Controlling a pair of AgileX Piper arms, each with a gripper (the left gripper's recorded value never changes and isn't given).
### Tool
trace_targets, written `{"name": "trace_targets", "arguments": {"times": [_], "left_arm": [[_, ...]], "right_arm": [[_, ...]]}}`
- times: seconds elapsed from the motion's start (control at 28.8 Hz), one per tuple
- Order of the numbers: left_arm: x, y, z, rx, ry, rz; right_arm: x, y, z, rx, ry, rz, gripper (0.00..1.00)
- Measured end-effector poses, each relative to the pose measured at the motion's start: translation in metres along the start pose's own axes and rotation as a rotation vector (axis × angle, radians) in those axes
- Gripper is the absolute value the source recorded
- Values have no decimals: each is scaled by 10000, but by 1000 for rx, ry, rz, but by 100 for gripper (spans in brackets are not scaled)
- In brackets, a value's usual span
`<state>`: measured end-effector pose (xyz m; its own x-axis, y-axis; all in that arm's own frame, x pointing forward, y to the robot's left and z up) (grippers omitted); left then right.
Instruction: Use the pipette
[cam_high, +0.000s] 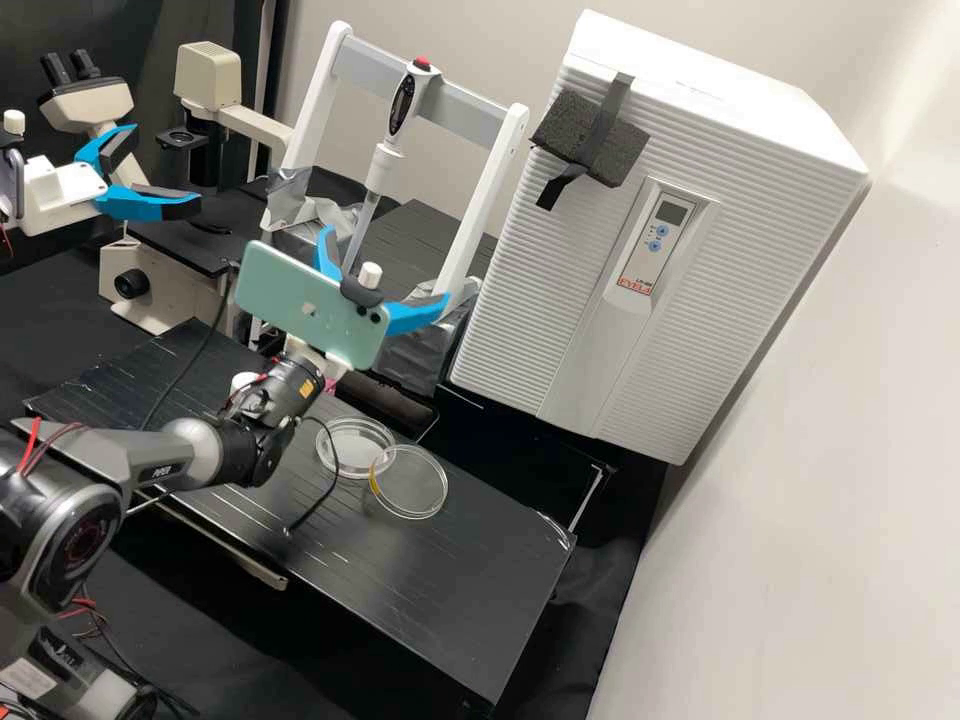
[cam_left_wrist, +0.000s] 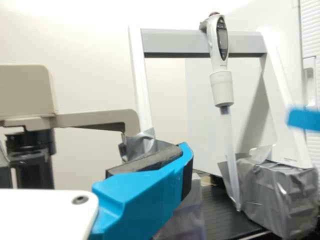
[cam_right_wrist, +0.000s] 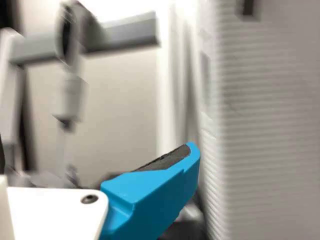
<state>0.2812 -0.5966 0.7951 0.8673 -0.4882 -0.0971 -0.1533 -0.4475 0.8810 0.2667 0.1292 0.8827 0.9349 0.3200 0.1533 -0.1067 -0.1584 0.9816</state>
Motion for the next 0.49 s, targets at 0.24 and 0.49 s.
{"name": "trace_targets", "arguments": {"times": [0.24,0.49], "left_arm": [[73,-58,-12,-31,-2,-13],[107,-55,-8,-50,-8,-11]], "right_arm": [[314,-23,-390,0,56,-40,100],[641,-1,-611,-22,45,-23,100]]}}
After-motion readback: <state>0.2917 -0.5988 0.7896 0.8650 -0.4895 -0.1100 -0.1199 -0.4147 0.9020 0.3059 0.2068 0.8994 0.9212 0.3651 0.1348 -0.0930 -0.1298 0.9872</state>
